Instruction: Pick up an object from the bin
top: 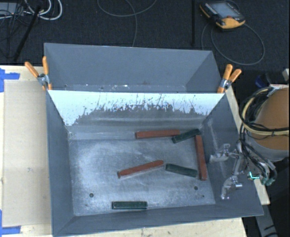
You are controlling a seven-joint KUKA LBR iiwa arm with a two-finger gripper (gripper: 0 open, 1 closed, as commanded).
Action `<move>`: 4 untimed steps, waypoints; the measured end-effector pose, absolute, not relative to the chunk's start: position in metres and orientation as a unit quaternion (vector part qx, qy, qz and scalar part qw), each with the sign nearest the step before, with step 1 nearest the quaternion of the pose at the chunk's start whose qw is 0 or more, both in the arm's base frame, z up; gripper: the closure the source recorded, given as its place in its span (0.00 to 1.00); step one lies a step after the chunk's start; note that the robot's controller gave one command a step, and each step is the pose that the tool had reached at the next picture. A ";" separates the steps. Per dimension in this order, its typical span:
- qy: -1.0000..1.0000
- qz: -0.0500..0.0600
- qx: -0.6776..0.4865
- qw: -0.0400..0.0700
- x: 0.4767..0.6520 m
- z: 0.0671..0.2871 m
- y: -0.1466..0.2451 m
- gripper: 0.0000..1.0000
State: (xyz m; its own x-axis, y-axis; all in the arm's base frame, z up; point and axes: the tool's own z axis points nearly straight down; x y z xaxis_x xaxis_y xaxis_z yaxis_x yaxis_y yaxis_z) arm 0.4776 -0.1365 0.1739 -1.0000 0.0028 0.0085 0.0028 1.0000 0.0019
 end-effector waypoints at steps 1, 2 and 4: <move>-1.000 0.000 0.001 0.001 0.480 0.177 -0.136 0.00; -0.999 0.000 -0.052 -0.001 0.475 0.119 -0.128 0.00; -0.981 0.000 -0.196 0.000 0.494 0.119 -0.042 0.00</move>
Offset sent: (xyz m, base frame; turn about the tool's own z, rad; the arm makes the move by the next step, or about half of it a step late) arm -0.0068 0.0152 -0.1039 0.1815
